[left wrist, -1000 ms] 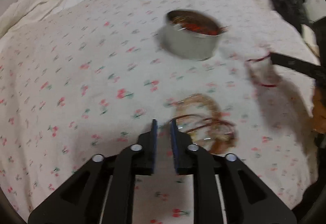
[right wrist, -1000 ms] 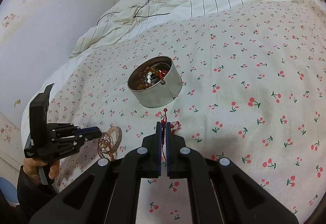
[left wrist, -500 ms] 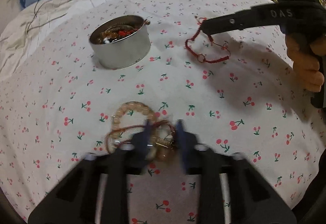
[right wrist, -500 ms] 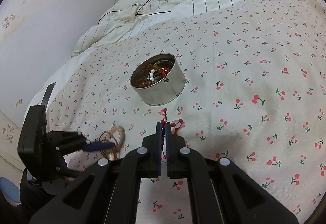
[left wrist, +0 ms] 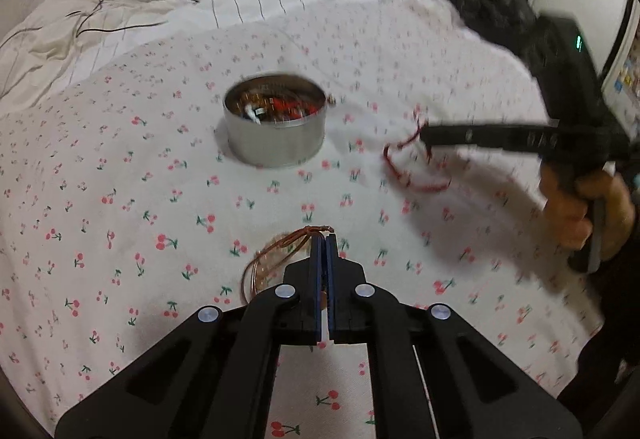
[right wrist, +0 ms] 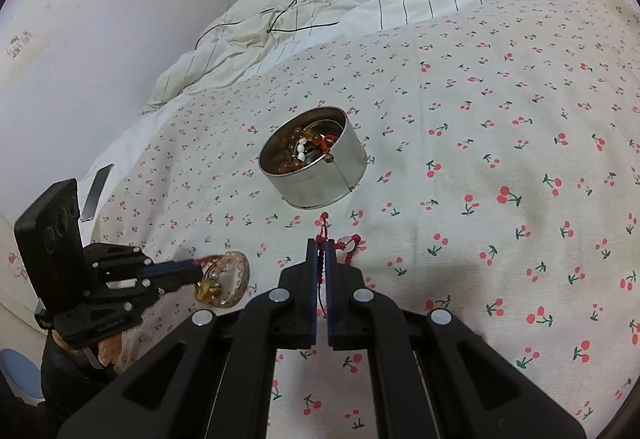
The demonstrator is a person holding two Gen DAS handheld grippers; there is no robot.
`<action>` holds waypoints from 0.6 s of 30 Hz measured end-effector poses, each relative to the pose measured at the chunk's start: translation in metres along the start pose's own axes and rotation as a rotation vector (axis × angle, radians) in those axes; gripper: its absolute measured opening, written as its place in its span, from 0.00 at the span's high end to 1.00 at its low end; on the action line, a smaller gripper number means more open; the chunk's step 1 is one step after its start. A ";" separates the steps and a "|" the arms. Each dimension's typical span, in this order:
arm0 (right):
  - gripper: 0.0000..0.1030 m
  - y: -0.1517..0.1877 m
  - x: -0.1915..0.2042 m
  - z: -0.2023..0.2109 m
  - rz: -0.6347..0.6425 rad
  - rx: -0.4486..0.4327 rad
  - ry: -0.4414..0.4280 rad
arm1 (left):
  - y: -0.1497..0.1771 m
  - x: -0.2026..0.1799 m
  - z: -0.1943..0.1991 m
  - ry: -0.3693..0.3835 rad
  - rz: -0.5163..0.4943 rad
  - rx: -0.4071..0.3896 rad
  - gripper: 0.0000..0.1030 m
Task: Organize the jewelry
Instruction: 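Grasp the copper wire bracelet with the left tool while the right holds the red cord, then carry the copper wire bracelet into the tin and open the left tool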
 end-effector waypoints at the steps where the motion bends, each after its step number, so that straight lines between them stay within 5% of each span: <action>1: 0.96 -0.001 0.000 0.001 -0.001 -0.006 -0.002 | -0.003 0.001 0.005 0.011 0.016 -0.020 0.98; 13: 0.96 -0.027 0.008 0.041 -0.065 -0.160 -0.142 | -0.057 0.007 0.030 0.035 0.134 -0.181 0.98; 17: 0.96 -0.027 0.002 0.039 -0.076 -0.124 -0.135 | -0.089 0.021 0.015 0.054 0.200 -0.195 0.98; 18: 0.89 -0.023 0.000 0.033 -0.066 -0.087 -0.108 | -0.095 0.023 0.011 0.061 0.210 -0.196 0.98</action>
Point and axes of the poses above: each gripper's, at about its wrist camera, not at the fingertips, and z roughly against the way its jaws point, x to its left, y to its underside, the point moved 9 cm from there along -z, roughly the way its jaws point, and after that the axes turned 5 degrees about y, right-handed, at the moved point
